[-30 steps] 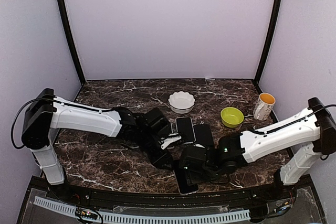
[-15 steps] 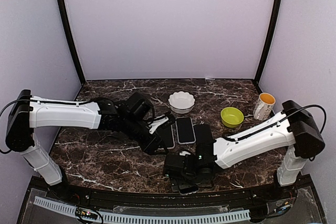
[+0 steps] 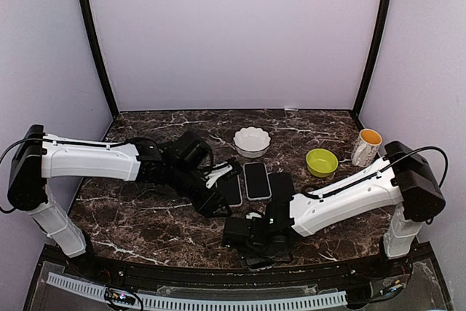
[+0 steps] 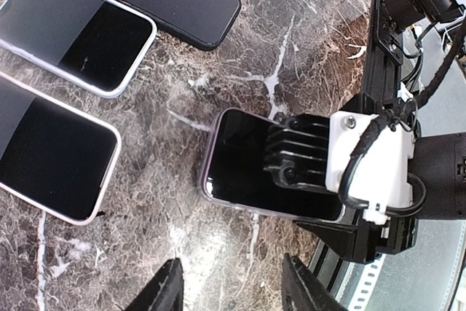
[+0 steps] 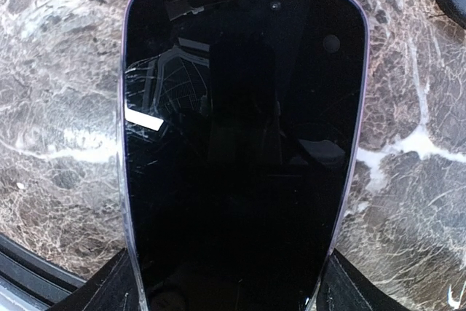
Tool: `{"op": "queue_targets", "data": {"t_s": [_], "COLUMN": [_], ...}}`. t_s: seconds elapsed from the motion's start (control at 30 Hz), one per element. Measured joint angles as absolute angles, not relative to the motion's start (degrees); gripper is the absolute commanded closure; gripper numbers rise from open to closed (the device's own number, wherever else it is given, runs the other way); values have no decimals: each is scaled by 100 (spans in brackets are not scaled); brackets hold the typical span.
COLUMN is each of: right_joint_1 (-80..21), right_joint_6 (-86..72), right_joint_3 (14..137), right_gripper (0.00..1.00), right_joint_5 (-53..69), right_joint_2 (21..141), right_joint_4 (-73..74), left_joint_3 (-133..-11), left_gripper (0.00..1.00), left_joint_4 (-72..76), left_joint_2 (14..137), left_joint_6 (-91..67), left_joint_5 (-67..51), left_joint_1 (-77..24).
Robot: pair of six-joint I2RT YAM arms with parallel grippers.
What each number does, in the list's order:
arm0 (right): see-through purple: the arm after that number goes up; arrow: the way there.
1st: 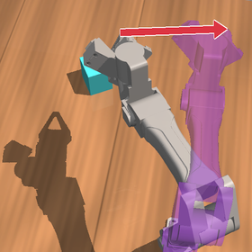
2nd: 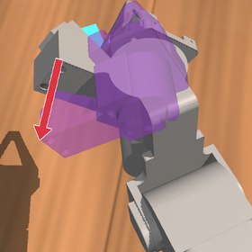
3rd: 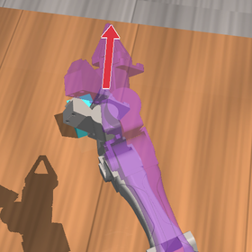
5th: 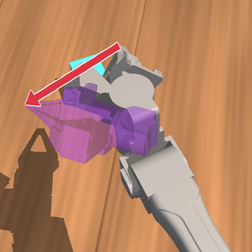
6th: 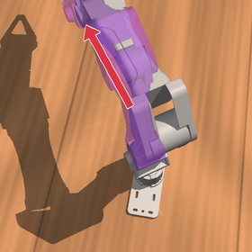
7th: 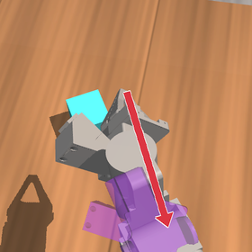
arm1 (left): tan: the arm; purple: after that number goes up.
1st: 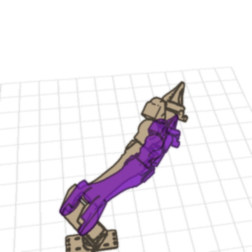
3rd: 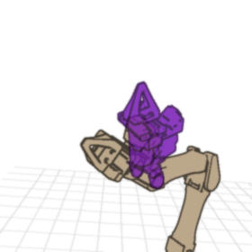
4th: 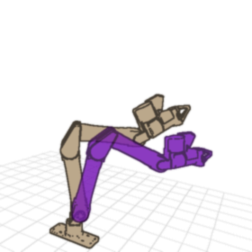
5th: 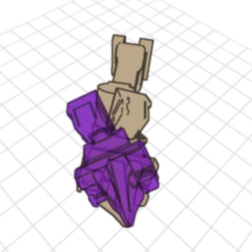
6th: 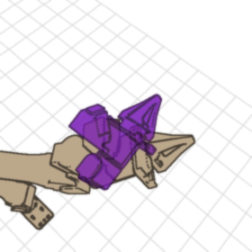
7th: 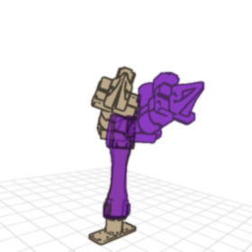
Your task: Put the phone into the phone case
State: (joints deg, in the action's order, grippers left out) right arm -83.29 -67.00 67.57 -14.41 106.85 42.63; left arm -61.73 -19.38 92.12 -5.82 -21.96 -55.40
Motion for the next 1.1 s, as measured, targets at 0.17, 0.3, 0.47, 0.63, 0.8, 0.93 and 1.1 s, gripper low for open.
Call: {"op": "queue_targets", "data": {"t_s": [0.17, 0.3, 0.47, 0.63, 0.8, 0.93, 1.1], "right_joint_1": [-8335, -8340, -8368, -8409, -8444, -8466, -8604], "right_joint_6": [-6674, -6611, -6445, -5760, -4799, -4165, -3597], "right_joint_3": [6702, 6479, 6187, 6189, 6189, 6184, 6093], "right_gripper": [53, 64, 66, 67, 67, 67, 68], "right_joint_5": [-1503, -1747, -2552, -3732, -4495, -4797, -5000], "right_joint_2": [10630, 10444, 9765, 9096, 8799, 8691, 8608], "right_joint_4": [4191, 3994, 3754, 3168, 2456, 1922, 1496], "left_joint_3": [-6055, -5878, -5175, -4525, -4512, -4482, -4486], "left_gripper": [45, 32, 9, 5, 12, 24, 63], "left_joint_4": [-1850, -1619, -521, 985, 2014, 2399, 2554], "left_joint_2": [9177, 9035, 8285, 7752, 7754, 7756, 7760], "left_joint_6": [-624, -781, -1275, -1909, -2287, -2390, -2405], "left_joint_5": [-2102, -1933, -1693, -1647, -1806, -1865, -1955], "left_joint_1": [-5537, -5537, -5537, -5533, -5533, -5533, -5533]}}
